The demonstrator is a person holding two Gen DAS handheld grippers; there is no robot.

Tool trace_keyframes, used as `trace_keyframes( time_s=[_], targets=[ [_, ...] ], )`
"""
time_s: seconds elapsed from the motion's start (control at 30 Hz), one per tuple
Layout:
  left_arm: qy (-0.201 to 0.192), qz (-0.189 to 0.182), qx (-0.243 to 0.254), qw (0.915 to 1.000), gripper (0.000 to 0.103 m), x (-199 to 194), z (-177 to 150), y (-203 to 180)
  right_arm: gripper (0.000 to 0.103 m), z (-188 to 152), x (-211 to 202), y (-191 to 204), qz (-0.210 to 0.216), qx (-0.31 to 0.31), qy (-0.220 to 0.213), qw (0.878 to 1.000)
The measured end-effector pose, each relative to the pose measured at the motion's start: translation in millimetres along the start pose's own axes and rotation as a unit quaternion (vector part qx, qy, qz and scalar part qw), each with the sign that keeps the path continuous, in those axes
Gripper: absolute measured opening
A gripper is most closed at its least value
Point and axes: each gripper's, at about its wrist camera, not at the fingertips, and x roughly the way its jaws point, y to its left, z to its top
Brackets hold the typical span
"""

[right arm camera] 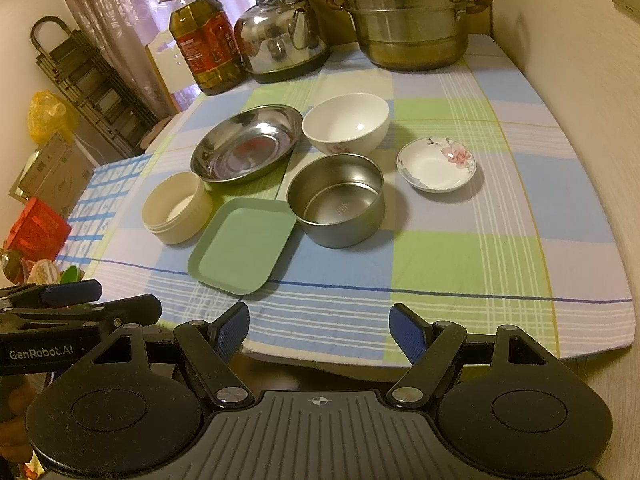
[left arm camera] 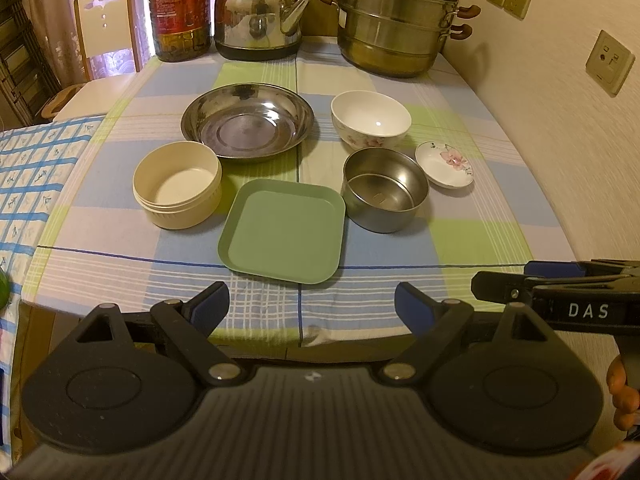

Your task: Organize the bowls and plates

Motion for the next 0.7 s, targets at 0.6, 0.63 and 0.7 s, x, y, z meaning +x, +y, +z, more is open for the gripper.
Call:
trace_keyframes(
  time_s=[0.6,0.63,0.7],
  targets=[
    [0.002,-0.001,0.0,1.0,0.089,0.6,-0.4,2.8,0.077,0.7,1.9,-1.4,0.0,0.002,0.001,1.0],
    [0.002,-0.001,0.0,1.0,0.089,0.2,0.0,3.2,0.077,0.9,1.7,-1.5,0.001,0.002,0.0,1.0],
    [0.002,-0.001,0.0,1.0,0.089,0.6,-0.1,2.8,0.077,0.8,2.3,-2.1,0.001,0.002,0.0,1.0]
  ],
)
